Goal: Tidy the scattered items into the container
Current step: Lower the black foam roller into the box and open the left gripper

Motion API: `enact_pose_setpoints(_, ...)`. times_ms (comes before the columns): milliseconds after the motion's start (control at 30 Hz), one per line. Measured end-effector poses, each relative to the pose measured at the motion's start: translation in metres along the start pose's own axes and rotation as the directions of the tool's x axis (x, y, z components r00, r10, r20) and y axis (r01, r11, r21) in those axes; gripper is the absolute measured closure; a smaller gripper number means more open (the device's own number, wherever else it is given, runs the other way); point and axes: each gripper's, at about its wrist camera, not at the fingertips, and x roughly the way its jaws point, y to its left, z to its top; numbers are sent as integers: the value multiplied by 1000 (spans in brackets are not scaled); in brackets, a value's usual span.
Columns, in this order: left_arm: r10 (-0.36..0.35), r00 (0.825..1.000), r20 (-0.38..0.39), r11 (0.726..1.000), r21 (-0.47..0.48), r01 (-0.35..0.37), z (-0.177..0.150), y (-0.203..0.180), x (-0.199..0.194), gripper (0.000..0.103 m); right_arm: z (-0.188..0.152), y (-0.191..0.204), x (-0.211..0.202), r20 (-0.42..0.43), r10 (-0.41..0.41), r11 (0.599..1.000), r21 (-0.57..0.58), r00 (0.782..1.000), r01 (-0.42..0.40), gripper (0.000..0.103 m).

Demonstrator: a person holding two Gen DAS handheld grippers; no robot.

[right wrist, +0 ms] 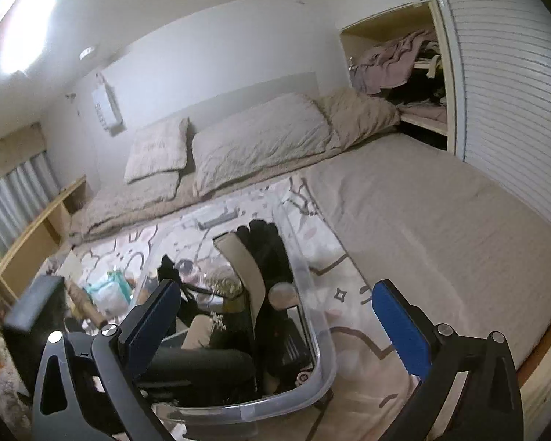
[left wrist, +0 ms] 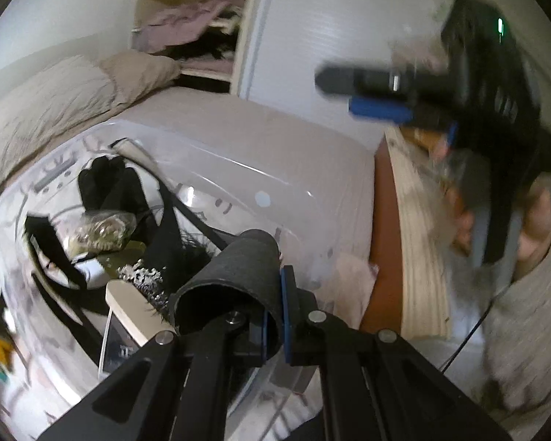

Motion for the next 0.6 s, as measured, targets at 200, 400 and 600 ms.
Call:
enact_pose_setpoints(200,41,990,-132,989,146,-21,15,-17,20,97,8,-7,-11,33,0,1000,27,999,-1,0)
enact_pose_setpoints(400,111,956,-270,957,290,-29,36,-32,38,97,14,-15,-22,63,-12,999,45,998,9,0)
enact_pose_setpoints(600,173,892,-417,902,431,27,48,-48,63,95,22,-30,-34,83,-15,997,83,996,8,0)
